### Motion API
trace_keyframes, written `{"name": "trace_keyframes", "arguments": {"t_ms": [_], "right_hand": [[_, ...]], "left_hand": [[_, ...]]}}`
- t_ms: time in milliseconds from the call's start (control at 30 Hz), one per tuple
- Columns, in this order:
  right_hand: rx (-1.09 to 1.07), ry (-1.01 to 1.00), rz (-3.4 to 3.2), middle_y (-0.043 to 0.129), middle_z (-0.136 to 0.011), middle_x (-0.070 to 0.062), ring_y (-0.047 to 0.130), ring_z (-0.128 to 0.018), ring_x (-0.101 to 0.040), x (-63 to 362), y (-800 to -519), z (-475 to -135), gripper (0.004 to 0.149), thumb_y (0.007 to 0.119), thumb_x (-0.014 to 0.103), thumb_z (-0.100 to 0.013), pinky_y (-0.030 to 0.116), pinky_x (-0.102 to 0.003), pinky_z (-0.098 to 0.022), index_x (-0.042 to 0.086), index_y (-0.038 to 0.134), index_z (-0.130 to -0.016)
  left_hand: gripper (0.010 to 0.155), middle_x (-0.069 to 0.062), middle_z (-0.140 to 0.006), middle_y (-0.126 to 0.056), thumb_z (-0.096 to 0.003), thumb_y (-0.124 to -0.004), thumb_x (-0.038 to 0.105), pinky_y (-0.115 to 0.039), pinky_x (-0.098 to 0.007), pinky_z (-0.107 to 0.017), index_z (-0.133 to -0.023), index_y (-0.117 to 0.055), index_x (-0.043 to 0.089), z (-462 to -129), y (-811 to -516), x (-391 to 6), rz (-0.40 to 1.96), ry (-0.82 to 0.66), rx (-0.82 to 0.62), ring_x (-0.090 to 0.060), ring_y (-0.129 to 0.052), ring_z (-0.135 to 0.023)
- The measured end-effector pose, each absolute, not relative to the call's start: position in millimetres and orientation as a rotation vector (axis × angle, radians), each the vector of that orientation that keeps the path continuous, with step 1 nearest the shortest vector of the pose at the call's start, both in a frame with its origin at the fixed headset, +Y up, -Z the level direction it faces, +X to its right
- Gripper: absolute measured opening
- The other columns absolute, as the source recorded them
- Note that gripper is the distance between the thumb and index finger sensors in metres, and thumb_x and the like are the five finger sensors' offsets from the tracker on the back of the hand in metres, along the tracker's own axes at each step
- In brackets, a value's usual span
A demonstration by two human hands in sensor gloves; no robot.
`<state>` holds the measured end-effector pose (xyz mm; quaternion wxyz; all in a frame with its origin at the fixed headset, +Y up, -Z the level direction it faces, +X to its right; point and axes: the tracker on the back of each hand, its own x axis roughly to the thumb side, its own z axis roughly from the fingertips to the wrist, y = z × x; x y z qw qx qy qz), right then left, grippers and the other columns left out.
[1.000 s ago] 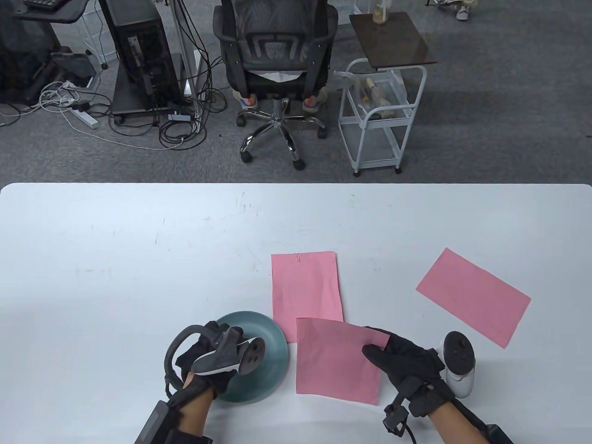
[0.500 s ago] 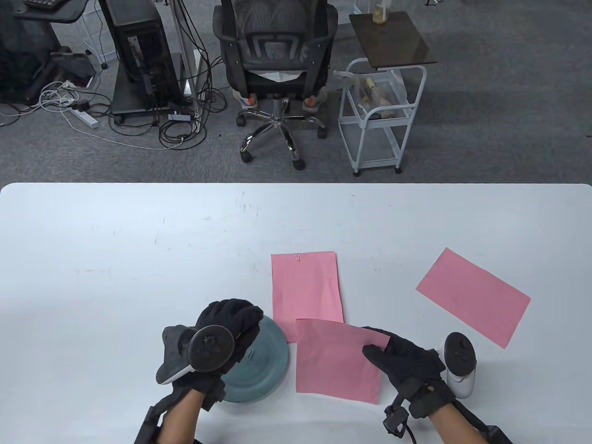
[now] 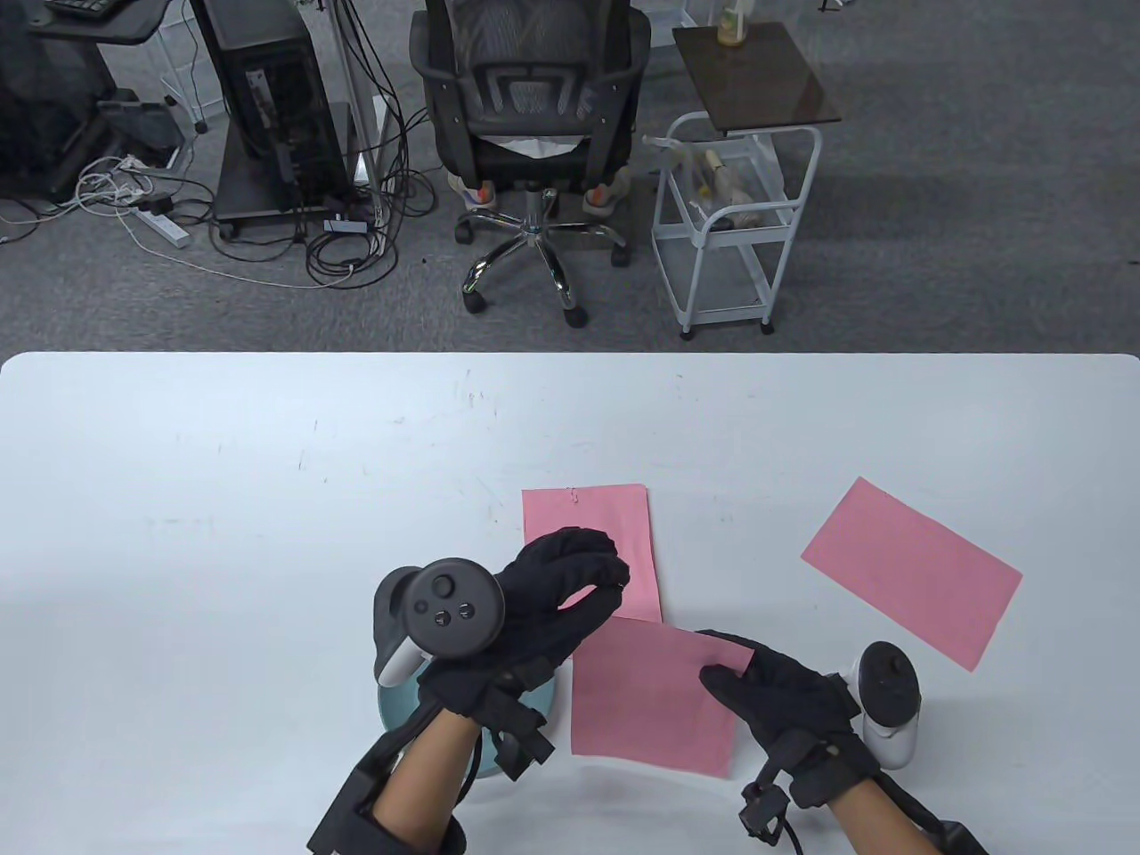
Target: Pinch and push to attach paper clips
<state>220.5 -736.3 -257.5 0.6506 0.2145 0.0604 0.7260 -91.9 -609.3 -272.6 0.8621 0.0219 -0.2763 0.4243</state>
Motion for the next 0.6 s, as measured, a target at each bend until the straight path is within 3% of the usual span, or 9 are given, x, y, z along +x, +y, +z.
{"name": "trace_keyframes", "arguments": {"t_ms": [600], "right_hand": [[0.477, 0.127, 1.662, 0.09, -0.091, -0.01, 0.094, -0.075, -0.032, 220, -737, -256, 0.038, 0.081, 0.02, -0.058, 0.079, -0.047, -0.053, 0.019, 0.08, -0.096]], "left_hand": [[0.035, -0.012, -0.111, -0.074, -0.0618, -0.082, 0.033, -0.052, -0.069, -0.076, -0.095, -0.085, 0.024, -272, -624, -77, 0.837, -0.606, -0.012, -0.044, -0.065, -0.107]]}}
